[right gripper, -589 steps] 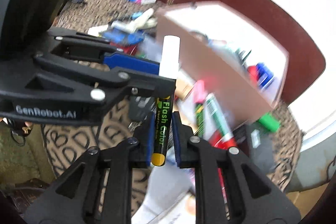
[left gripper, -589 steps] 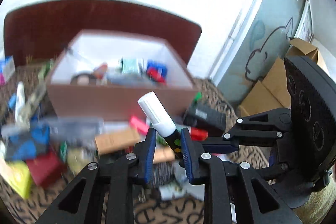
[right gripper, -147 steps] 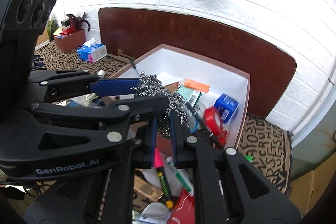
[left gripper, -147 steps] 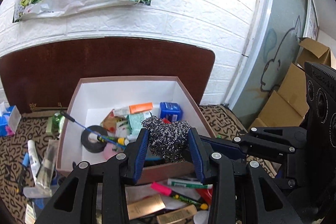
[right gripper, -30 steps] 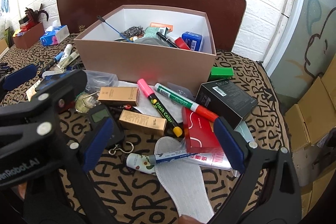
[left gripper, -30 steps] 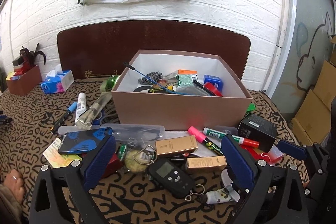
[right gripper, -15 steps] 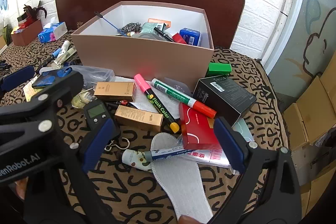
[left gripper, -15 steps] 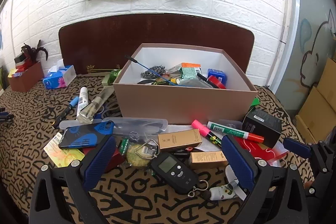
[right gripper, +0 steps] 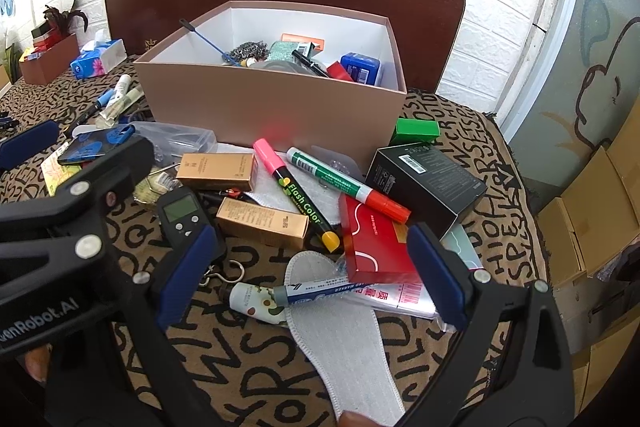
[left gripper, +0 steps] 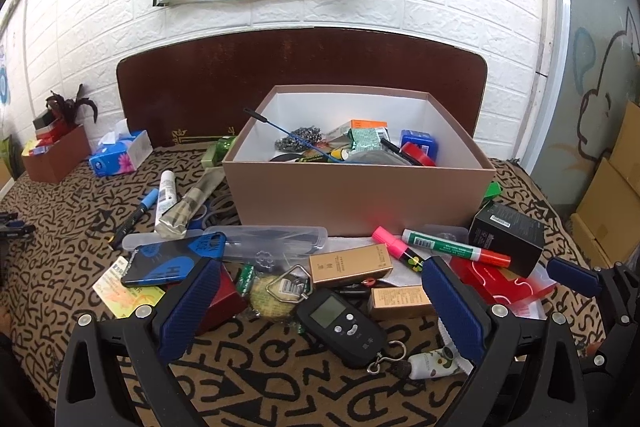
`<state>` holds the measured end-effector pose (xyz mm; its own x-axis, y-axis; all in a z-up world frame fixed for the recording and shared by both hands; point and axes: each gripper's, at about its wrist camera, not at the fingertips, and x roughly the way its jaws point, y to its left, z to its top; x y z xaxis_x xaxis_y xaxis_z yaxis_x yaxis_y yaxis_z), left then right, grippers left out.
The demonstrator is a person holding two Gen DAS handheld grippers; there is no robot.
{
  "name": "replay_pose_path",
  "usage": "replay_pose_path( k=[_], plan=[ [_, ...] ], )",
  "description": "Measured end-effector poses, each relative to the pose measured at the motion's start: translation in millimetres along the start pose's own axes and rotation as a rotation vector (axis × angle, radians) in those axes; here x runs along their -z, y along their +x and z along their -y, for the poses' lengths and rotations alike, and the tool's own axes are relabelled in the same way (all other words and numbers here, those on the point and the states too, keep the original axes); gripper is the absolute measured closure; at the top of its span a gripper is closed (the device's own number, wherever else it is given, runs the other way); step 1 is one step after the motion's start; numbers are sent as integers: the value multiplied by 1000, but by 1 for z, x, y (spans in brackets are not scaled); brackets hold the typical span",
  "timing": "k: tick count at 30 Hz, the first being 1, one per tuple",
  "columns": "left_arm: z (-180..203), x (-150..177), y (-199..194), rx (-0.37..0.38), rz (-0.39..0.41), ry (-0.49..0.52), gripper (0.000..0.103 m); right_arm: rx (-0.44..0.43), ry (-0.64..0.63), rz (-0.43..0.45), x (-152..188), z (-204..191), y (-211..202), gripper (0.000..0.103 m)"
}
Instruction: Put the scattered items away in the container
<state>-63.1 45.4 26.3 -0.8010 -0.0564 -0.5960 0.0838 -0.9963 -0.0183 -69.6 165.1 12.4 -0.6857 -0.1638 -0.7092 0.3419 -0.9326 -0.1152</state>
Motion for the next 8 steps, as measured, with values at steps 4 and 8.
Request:
replay_pose_path(
  k=[4,8],
  plan=[
    [2,2,-2,-39,26,36,0,5,-4,2,1,0,0,6],
    [-2,4,-7,-10,65,18,0,6,-1,2,2,0,-1,6]
  ],
)
